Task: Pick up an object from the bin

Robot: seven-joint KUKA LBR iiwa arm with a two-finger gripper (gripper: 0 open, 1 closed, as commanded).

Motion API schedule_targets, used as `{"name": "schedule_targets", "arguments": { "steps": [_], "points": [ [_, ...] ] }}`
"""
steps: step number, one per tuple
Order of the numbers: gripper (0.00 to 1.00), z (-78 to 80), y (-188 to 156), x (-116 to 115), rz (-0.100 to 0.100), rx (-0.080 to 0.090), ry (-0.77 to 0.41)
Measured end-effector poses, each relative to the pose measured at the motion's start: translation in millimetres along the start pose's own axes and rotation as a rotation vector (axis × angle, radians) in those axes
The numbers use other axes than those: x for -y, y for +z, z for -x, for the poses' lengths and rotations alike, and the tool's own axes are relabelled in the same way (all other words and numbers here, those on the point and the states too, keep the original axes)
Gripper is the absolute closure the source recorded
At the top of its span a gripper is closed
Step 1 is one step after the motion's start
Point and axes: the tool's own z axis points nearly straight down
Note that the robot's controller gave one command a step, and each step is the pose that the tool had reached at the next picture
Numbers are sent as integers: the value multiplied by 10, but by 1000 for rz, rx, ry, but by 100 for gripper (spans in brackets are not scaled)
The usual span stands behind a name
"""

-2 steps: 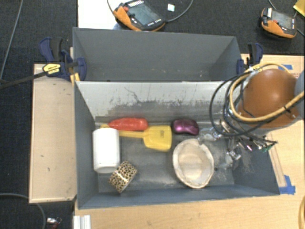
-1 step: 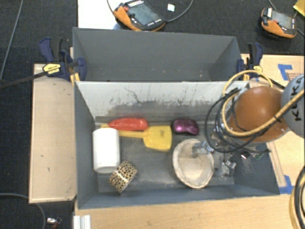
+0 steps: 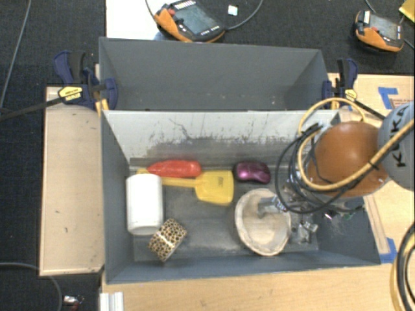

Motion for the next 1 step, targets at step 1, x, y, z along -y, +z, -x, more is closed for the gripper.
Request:
{"name": "schedule_targets", "arguments": {
  "steps": [1],
  "points": [
    [0, 65, 83, 137, -2, 3, 119]
  ]
}}
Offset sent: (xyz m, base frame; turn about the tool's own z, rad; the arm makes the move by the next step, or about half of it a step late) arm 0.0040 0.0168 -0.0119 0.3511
